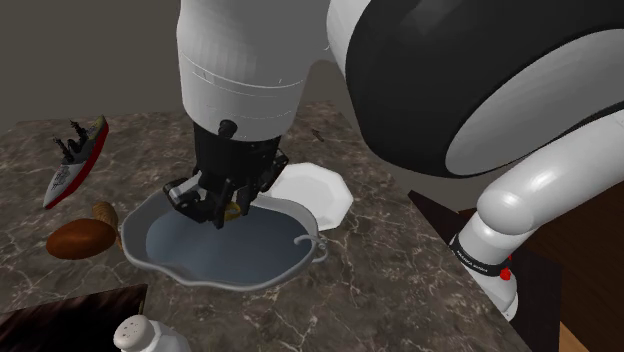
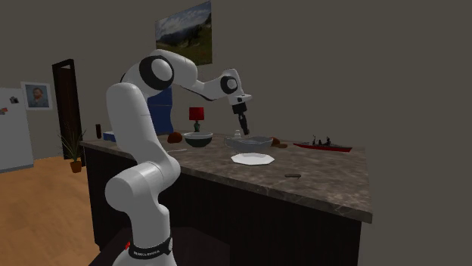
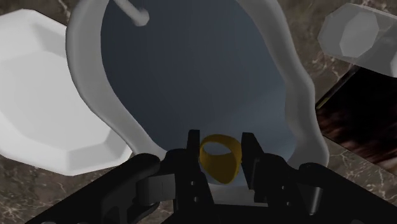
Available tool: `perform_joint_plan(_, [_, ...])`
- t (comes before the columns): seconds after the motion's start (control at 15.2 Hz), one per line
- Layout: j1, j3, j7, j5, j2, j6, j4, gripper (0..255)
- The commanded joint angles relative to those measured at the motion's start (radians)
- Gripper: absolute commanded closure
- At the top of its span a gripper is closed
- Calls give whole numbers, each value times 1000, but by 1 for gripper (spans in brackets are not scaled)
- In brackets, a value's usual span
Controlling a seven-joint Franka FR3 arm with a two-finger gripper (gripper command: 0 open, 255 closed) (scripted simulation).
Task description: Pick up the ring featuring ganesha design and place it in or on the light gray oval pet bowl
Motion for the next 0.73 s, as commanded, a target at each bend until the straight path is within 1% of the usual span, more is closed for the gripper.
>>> perform_joint_plan(0.0, [0,2,2,0,0,9,-9,255])
perform_joint_plan(0.4, [0,2,2,0,0,9,-8,255])
perform_joint_plan(0.46, [0,2,2,0,0,9,-8,0])
perform_joint_plan(0.66, [0,2,2,0,0,9,-8,0])
